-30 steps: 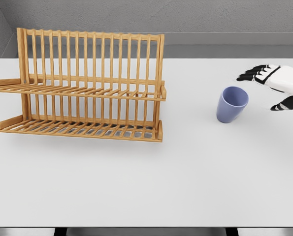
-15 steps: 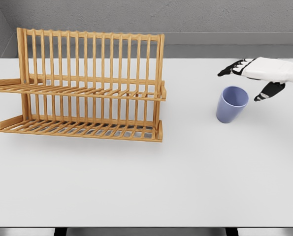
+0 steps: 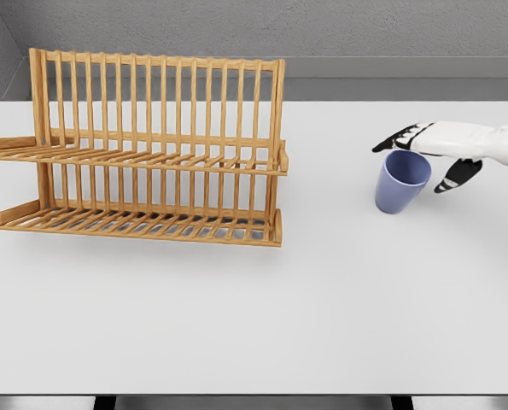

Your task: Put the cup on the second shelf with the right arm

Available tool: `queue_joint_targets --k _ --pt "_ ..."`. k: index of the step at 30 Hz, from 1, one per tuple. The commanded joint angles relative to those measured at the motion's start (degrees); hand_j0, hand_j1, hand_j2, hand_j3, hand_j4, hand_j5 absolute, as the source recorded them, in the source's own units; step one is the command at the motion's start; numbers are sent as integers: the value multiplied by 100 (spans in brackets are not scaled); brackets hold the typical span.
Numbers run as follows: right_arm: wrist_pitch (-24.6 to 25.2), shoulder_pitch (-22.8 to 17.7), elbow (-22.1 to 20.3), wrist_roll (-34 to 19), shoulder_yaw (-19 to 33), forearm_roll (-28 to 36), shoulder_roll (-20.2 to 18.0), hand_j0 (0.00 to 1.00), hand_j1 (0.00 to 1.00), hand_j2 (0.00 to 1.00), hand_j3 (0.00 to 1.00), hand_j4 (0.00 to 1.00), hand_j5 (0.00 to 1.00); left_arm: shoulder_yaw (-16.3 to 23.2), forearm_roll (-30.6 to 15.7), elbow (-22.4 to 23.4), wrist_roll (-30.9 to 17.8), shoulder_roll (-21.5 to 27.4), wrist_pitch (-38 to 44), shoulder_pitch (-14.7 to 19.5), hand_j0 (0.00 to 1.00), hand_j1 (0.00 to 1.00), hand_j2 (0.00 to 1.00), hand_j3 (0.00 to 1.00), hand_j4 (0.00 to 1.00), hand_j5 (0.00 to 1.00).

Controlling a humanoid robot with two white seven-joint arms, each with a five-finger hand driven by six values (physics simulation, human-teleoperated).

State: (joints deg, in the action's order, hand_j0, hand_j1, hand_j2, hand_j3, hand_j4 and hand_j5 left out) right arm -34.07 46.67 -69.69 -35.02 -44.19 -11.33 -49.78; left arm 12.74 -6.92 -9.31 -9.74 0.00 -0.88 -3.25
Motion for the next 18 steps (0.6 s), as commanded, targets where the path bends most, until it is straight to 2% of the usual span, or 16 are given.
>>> queue_joint_targets --k 1,6,18 --pt "15 0 131 2 -20 25 74 100 100 100 100 100 100 0 -3 0 -1 0 0 0 100 100 100 100 100 100" --pt "15 53 377 2 -20 -71 267 100 100 100 100 100 100 0 -3 0 -1 0 0 0 100 100 100 100 100 100" --pt "15 70 430 2 -99 -107 417 100 100 100 100 100 100 0 -3 0 -1 0 0 0 100 100 100 100 100 100"
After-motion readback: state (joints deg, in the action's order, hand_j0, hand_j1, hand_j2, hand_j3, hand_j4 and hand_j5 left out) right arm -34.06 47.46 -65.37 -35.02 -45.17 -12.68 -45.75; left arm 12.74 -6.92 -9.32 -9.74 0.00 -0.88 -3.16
